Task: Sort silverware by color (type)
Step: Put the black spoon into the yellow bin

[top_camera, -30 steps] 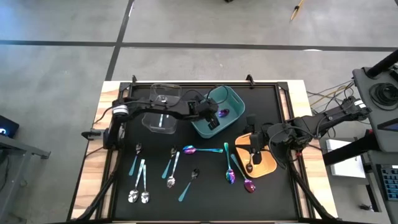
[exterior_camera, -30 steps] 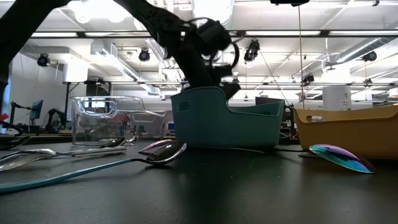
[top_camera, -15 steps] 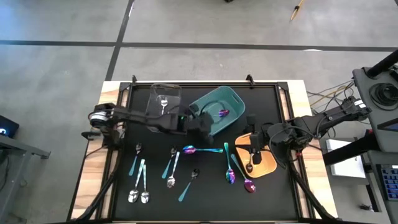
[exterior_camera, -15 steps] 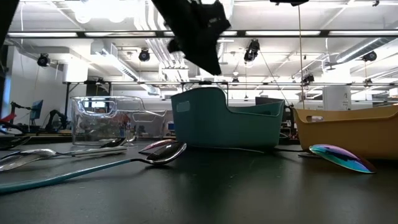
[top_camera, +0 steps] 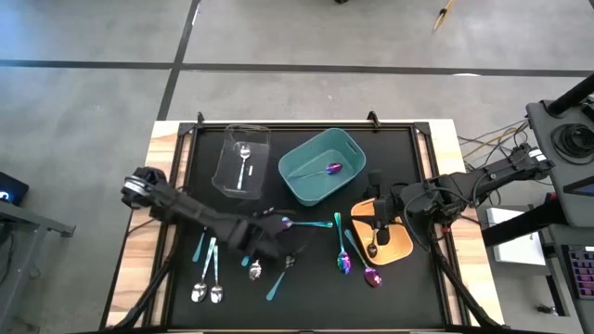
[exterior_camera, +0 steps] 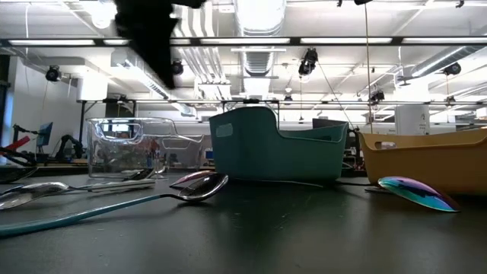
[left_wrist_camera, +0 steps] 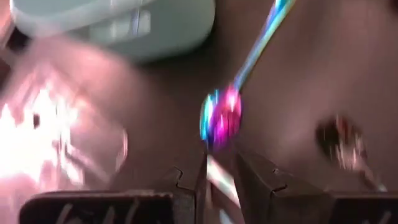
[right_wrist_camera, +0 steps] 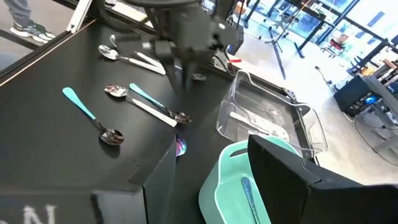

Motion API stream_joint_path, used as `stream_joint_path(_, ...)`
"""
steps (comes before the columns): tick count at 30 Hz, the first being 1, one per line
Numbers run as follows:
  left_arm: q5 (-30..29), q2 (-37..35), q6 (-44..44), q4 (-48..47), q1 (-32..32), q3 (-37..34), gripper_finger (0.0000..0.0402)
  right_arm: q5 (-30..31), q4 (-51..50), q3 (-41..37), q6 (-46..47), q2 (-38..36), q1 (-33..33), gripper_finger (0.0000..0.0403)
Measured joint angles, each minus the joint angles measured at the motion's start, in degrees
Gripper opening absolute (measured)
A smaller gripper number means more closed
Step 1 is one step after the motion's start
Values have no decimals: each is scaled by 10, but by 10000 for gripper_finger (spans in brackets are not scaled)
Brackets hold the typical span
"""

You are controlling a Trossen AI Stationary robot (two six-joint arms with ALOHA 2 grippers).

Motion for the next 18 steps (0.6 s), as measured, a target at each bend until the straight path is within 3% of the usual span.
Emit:
stream_joint_path(6, 75, 0, -158, -111, -63, -5, 49, 0, 10, 0, -8, 0, 0, 192)
stream_joint_path(10, 97, 0, -176, -125, -88, -5, 44, -4, 16, 0, -16, 0, 0, 192)
stream_joint_path(18, 78, -1, -200, -138, -97, -38, 39, -4, 26, 0, -41, 0, 0, 192)
